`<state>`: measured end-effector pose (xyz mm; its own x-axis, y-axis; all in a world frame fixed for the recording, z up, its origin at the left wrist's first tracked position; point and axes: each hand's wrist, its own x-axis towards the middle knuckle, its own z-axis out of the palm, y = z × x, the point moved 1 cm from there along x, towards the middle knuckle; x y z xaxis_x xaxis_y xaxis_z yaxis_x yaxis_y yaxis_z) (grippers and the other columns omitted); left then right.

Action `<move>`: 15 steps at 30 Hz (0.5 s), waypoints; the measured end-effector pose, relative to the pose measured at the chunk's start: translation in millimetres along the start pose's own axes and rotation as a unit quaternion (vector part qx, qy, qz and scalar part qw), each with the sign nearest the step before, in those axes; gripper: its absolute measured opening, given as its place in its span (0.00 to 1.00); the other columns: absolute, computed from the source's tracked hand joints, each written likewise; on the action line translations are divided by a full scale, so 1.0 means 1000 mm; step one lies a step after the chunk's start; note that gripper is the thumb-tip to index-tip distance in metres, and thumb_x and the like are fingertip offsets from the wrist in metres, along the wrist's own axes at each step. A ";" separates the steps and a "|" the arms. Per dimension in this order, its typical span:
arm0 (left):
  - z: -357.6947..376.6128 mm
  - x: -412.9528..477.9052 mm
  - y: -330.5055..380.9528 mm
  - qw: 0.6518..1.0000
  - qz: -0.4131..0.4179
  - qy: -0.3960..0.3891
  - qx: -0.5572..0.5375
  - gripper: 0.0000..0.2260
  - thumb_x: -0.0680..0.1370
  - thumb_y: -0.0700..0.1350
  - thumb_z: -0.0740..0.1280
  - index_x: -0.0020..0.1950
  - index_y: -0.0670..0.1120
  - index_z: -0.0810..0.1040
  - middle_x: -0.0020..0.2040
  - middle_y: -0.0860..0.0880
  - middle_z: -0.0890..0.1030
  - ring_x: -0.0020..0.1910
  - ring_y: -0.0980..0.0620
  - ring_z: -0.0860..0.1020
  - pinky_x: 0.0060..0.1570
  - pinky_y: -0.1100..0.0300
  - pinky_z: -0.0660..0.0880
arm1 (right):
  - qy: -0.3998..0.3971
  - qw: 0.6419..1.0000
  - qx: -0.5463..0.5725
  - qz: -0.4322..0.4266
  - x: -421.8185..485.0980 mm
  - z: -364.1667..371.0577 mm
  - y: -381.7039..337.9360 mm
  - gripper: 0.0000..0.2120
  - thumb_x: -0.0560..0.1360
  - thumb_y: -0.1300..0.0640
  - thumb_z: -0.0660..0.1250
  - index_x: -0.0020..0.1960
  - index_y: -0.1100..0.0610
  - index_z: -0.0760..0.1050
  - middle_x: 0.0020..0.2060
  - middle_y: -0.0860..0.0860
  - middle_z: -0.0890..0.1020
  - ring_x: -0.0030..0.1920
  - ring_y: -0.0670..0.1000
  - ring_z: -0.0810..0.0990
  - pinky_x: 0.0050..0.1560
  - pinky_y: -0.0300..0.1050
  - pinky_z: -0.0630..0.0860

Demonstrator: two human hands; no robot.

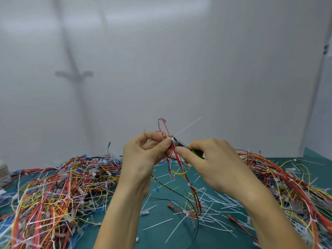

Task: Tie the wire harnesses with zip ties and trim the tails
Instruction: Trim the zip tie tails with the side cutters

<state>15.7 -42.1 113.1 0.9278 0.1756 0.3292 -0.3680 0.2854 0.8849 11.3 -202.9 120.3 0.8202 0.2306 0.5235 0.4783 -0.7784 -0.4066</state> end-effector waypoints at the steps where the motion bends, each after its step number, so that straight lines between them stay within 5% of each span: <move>1: 0.000 0.000 0.000 1.000 0.004 0.000 0.011 0.06 0.72 0.31 0.71 0.41 0.40 0.77 0.34 0.45 0.84 0.30 0.51 0.82 0.36 0.63 0.80 | 0.000 1.000 0.000 -0.001 0.000 0.000 0.000 0.31 0.73 0.31 0.53 0.39 0.57 0.77 0.29 0.54 0.74 0.36 0.56 0.72 0.33 0.48 0.65; 11: -0.006 0.000 0.005 0.998 0.020 -0.001 0.059 0.07 0.71 0.32 0.73 0.44 0.39 0.76 0.38 0.42 0.85 0.33 0.51 0.83 0.36 0.62 0.80 | -0.008 1.000 0.016 -0.004 0.001 0.006 -0.002 0.31 0.75 0.32 0.55 0.39 0.59 0.79 0.26 0.56 0.71 0.30 0.51 0.68 0.32 0.46 0.64; 15: -0.007 0.002 0.005 0.999 -0.002 0.000 0.047 0.06 0.73 0.32 0.71 0.46 0.41 0.78 0.42 0.42 0.86 0.38 0.52 0.84 0.39 0.63 0.80 | -0.040 0.957 0.279 0.075 0.004 0.010 -0.002 0.25 0.77 0.37 0.61 0.36 0.57 0.80 0.25 0.51 0.77 0.22 0.49 0.76 0.25 0.42 0.71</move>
<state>14.9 -33.6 116.0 0.9288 0.1754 0.3263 -0.3578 0.1961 0.9130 16.6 -194.7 115.1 0.9032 0.2017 0.3788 0.4286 -0.3790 -0.8202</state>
